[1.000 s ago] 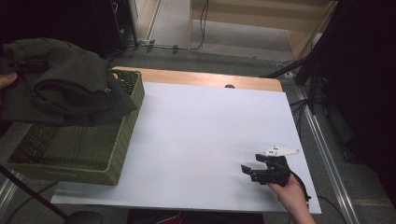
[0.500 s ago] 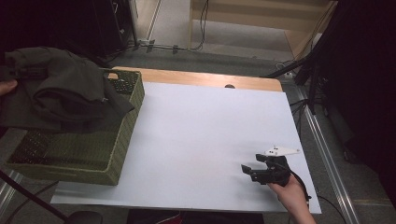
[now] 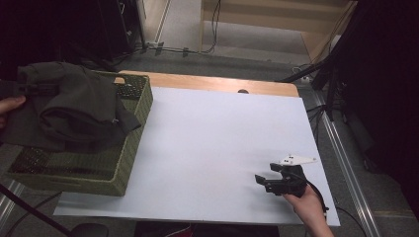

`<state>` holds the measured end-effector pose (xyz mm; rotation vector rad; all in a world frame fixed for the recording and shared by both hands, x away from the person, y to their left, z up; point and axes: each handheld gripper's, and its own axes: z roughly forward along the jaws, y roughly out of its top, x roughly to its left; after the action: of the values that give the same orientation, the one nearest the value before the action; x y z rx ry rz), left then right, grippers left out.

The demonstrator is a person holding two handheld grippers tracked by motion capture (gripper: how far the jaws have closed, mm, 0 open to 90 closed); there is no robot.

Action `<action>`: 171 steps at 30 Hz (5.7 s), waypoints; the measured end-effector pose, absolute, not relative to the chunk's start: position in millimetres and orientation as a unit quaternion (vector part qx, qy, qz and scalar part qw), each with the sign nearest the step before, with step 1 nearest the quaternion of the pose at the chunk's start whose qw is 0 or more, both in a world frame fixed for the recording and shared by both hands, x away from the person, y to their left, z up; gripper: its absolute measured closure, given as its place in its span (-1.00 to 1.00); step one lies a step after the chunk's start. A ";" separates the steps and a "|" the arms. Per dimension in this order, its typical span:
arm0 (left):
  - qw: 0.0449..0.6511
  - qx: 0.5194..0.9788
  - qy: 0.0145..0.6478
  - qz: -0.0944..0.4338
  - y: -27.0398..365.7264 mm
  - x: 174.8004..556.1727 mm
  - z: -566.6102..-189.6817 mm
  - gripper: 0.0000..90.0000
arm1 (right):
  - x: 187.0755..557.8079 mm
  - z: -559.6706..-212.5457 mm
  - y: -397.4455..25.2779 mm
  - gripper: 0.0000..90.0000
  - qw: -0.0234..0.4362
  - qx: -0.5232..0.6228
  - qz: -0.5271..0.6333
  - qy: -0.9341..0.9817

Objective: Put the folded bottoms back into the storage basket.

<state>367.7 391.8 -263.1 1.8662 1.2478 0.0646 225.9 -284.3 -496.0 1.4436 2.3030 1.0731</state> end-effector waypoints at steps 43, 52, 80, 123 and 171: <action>0.326 0.829 0.454 0.022 322.7 452.6 -354.3 0.41 | 225.4 -495.5 -285.9 -0.58 0.111 0.490 0.364 0.784; 0.386 0.814 0.434 -0.017 309.0 448.9 -335.7 0.47 | 226.2 -496.7 -284.7 -0.58 0.109 0.489 0.362 0.786; 0.308 0.804 0.506 0.045 328.9 472.8 -393.7 0.17 | 225.6 -496.9 -283.1 -0.58 0.110 0.485 0.359 0.790; 0.303 0.799 0.509 0.102 304.6 454.7 -324.1 0.73 | 225.9 -496.9 -284.0 -0.58 0.110 0.486 0.357 0.790; 0.288 0.760 0.578 0.068 326.2 468.5 -446.0 1.00 | 224.6 -496.1 -282.9 -0.58 0.112 0.481 0.358 0.792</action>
<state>468.5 326.2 -446.0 2.0303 1.5450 0.1827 224.6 -282.9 -496.1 1.4119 2.3258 1.0509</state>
